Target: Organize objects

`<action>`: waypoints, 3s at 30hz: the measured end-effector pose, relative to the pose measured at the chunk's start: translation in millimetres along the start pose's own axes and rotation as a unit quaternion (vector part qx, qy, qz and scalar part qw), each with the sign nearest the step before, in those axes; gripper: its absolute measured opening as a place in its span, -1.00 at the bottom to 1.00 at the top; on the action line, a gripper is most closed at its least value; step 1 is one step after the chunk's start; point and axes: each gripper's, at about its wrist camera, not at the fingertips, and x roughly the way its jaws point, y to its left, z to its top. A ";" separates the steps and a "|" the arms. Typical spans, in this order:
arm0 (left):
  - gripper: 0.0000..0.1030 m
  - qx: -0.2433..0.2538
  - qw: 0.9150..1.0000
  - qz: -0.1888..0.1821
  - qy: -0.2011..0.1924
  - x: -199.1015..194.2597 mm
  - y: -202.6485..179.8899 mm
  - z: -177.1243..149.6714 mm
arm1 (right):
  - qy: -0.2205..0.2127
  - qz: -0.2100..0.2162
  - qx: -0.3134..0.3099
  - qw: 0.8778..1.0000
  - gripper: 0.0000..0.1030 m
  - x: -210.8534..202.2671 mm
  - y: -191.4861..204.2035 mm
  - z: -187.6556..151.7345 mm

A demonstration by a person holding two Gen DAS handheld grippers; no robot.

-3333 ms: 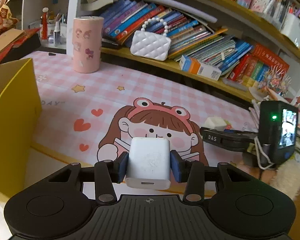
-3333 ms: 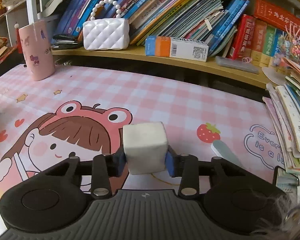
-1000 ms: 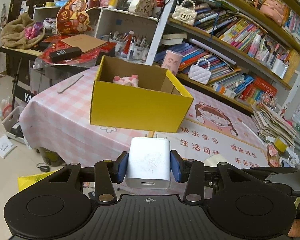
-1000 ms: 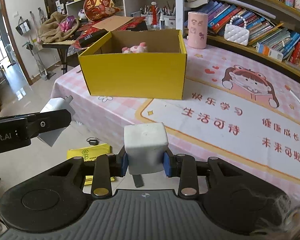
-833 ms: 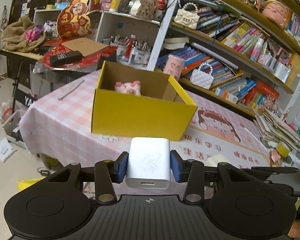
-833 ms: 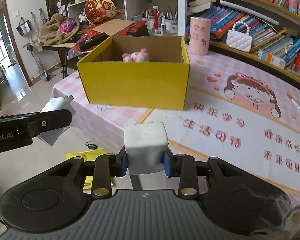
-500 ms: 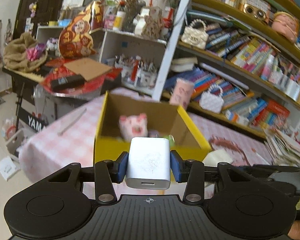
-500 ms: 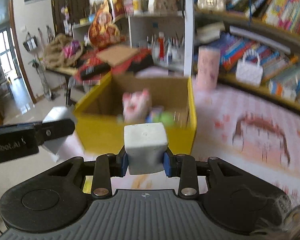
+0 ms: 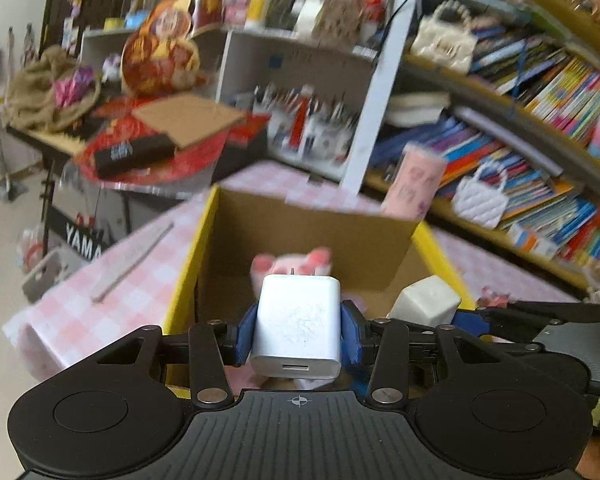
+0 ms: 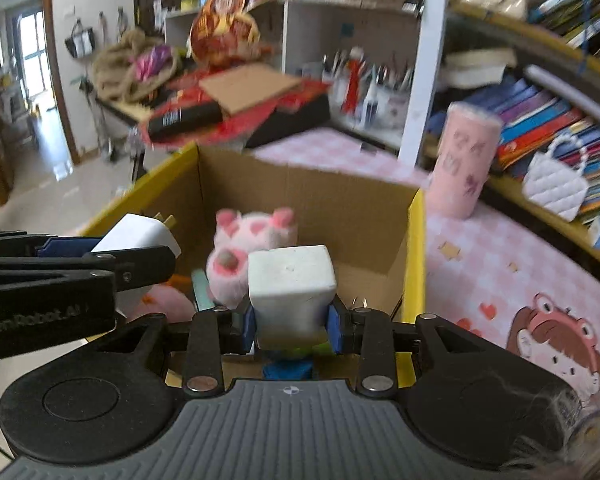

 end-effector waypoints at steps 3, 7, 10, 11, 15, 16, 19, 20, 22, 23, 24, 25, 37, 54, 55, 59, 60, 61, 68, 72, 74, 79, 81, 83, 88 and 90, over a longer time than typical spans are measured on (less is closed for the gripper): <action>-0.17 -0.002 1.000 0.006 0.020 13.9 1.5 -4.1 | 0.018 0.009 -0.004 1.000 -0.37 11.8 1.1 -5.3; -0.15 -0.006 0.999 0.002 0.033 18.9 2.2 -4.7 | 0.018 0.010 0.005 1.000 -0.21 10.1 -0.4 -9.2; 0.21 0.005 1.000 -0.006 0.014 6.9 -3.1 -0.1 | -0.007 0.005 0.013 1.000 -0.05 -8.9 -4.2 -11.7; 0.26 0.007 1.000 -0.008 0.000 -0.8 -5.8 2.1 | -0.017 0.002 0.017 1.000 -0.05 -18.1 -5.4 -13.0; 0.32 0.013 0.999 -0.029 -0.044 -34.8 -17.5 7.2 | -0.054 -0.022 0.050 0.997 -0.05 -60.6 -13.7 -22.8; 0.35 0.013 0.998 -0.036 -0.054 -44.3 -20.7 7.2 | -0.063 -0.030 0.059 0.996 -0.05 -71.9 -15.3 -26.9; 0.58 0.022 0.995 -0.055 -0.084 -75.6 -32.4 1.2 | -0.088 -0.069 0.082 0.990 -0.05 -109.6 -17.0 -45.3; 0.60 0.026 0.994 -0.059 -0.089 -83.7 -36.0 -2.1 | -0.093 -0.084 0.090 0.988 -0.05 -119.8 -17.2 -51.8; 0.65 0.037 0.993 -0.071 -0.093 -97.6 -42.8 -10.5 | -0.097 -0.116 0.115 0.982 -0.04 -141.6 -17.5 -70.3; 0.68 0.045 0.992 -0.075 -0.091 -103.6 -46.7 -16.6 | -0.095 -0.131 0.127 0.979 -0.04 -150.2 -18.1 -79.4; 0.74 0.054 0.992 -0.077 -0.088 -109.3 -50.8 -23.9 | -0.092 -0.147 0.138 0.975 -0.04 -158.7 -18.2 -90.0; 0.79 0.059 0.991 -0.079 -0.086 -113.5 -53.6 -30.5 | -0.088 -0.162 0.148 0.972 -0.03 -166.9 -17.8 -100.7; 0.92 0.158 0.986 -0.053 0.001 -136.2 -101.7 -124.8 | -0.004 -0.282 0.255 0.925 0.22 -227.1 -0.5 -215.6; 0.97 0.197 0.980 -0.020 0.031 -141.2 -124.0 -157.6 | 0.004 -0.319 0.261 0.911 0.77 -247.8 1.5 -236.2; 0.97 0.196 0.980 -0.017 0.032 -141.2 -123.8 -157.5 | 0.004 -0.318 0.261 0.911 0.78 -247.7 1.5 -236.2; 0.97 0.195 0.980 -0.011 0.034 -141.5 -122.8 -157.5 | 0.008 -0.316 0.260 0.912 0.79 -246.6 2.3 -237.0; 0.97 0.195 0.980 -0.010 0.033 -142.0 -122.8 -157.5 | 0.008 -0.316 0.260 0.913 0.79 -246.2 2.4 -237.1; 0.97 0.196 0.980 -0.008 0.032 -142.1 -122.9 -157.7 | 0.008 -0.315 0.260 0.913 0.79 -246.1 2.8 -237.0; 0.98 0.194 0.980 -0.002 0.036 -141.1 -122.4 -157.4 | 0.010 -0.315 0.258 0.913 0.79 -245.2 3.3 -236.5; 0.98 0.195 0.980 0.001 0.033 -142.0 -122.7 -156.8 | 0.009 -0.314 0.257 0.914 0.79 -245.1 3.2 -236.5; 0.98 0.195 0.980 0.002 0.031 -142.6 -123.0 -156.4 | 0.008 -0.315 0.256 0.914 0.79 -245.3 3.8 -236.5; 0.98 0.193 0.981 0.004 0.034 -142.7 -123.0 -155.2 | 0.007 -0.313 0.253 0.915 0.79 -245.4 1.4 -236.2; 0.98 0.192 0.981 0.005 0.035 -142.8 -123.0 -155.3 | 0.007 -0.313 0.252 0.916 0.79 -245.5 0.3 -236.0; 0.98 0.191 0.981 0.006 0.036 -142.8 -123.7 -155.4 | 0.007 -0.313 0.252 0.916 0.79 -245.5 0.6 -235.8; 0.97 0.178 0.983 -0.003 0.038 -142.3 -122.5 -154.5 | 0.008 -0.312 0.253 0.916 0.78 -245.0 0.2 -236.0; 0.97 0.170 0.985 -0.009 0.040 -141.0 -121.3 -154.1 | 0.008 -0.312 0.252 0.916 0.78 -245.4 -0.1 -235.8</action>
